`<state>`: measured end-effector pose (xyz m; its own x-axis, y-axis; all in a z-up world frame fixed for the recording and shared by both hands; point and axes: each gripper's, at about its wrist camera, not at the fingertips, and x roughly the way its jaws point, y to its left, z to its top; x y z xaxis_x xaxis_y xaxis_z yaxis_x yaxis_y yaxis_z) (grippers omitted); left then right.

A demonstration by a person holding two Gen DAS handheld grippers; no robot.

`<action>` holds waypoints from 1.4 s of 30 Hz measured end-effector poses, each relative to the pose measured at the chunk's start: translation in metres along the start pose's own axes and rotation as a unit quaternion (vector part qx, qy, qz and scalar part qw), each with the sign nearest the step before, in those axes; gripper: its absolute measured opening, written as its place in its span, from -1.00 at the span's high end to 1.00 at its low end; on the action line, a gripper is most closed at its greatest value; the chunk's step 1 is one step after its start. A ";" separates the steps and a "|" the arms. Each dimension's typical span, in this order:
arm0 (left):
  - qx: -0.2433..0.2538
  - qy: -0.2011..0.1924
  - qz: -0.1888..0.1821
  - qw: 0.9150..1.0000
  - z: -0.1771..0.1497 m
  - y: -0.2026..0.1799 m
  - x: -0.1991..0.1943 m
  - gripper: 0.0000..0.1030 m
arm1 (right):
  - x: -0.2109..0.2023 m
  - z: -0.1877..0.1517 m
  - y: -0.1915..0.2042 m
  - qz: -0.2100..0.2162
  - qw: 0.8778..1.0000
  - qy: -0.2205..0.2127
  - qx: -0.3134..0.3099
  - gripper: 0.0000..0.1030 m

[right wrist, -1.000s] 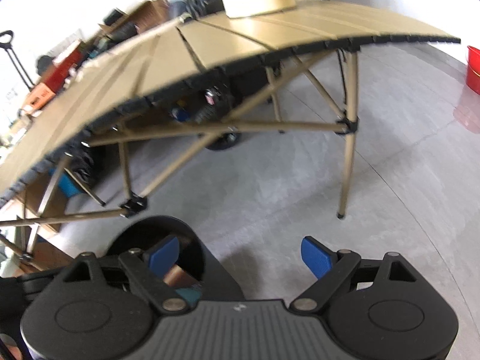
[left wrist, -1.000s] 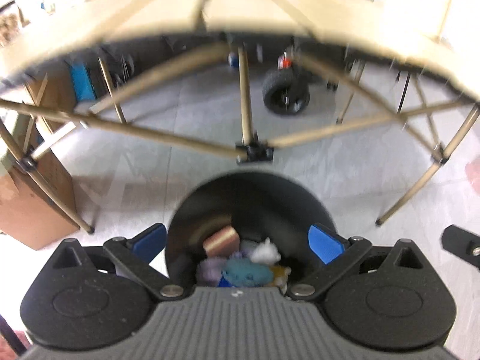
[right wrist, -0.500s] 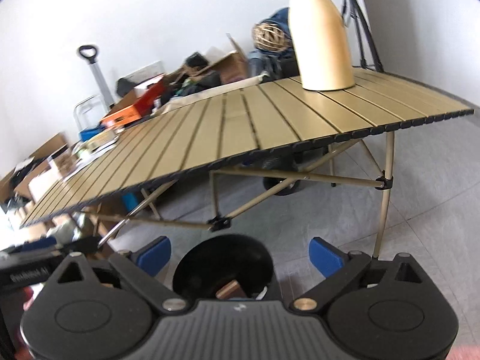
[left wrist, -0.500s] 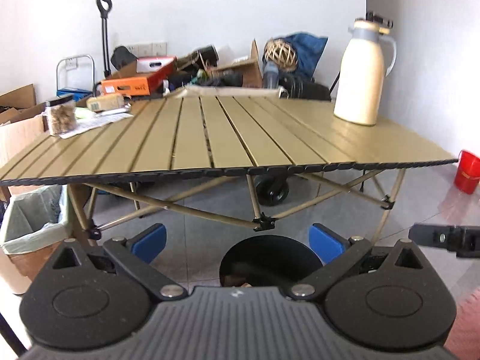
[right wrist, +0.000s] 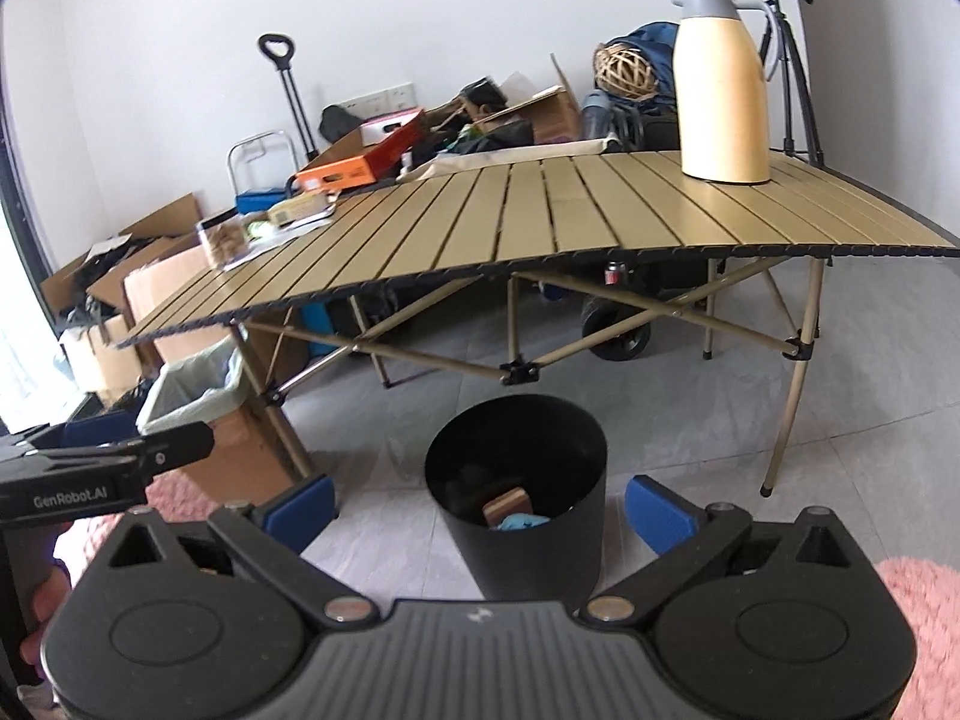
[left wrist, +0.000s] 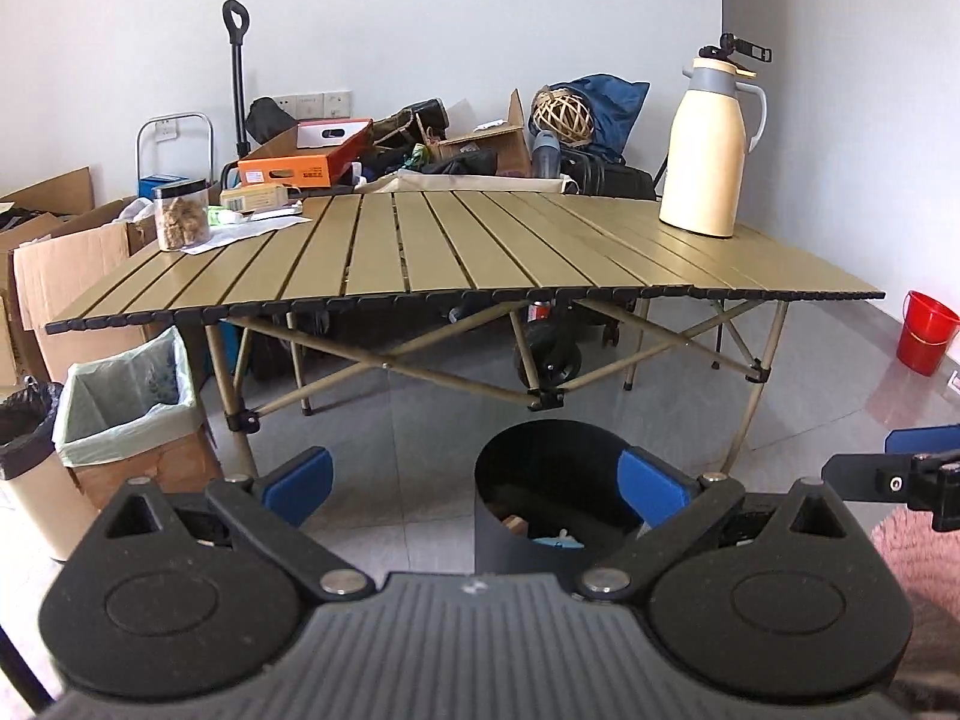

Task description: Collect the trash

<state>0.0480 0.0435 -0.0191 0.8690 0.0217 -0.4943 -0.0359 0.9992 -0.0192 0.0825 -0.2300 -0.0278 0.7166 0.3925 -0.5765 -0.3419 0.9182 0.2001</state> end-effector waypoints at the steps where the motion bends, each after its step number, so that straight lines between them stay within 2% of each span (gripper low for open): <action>1: 0.000 0.000 0.001 1.000 -0.001 0.000 -0.002 -1.00 | -0.002 -0.001 0.002 0.001 1.000 0.001 -0.002 -1.00; 42: 0.000 -0.001 -0.001 1.000 -0.004 0.000 -0.008 -1.00 | -0.006 0.001 0.008 -0.006 1.000 -0.001 -0.009 -1.00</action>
<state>0.0388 0.0430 -0.0183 0.8699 0.0208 -0.4928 -0.0352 0.9992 -0.0201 0.0760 -0.2255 -0.0220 0.7222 0.3812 -0.5772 -0.3443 0.9218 0.1781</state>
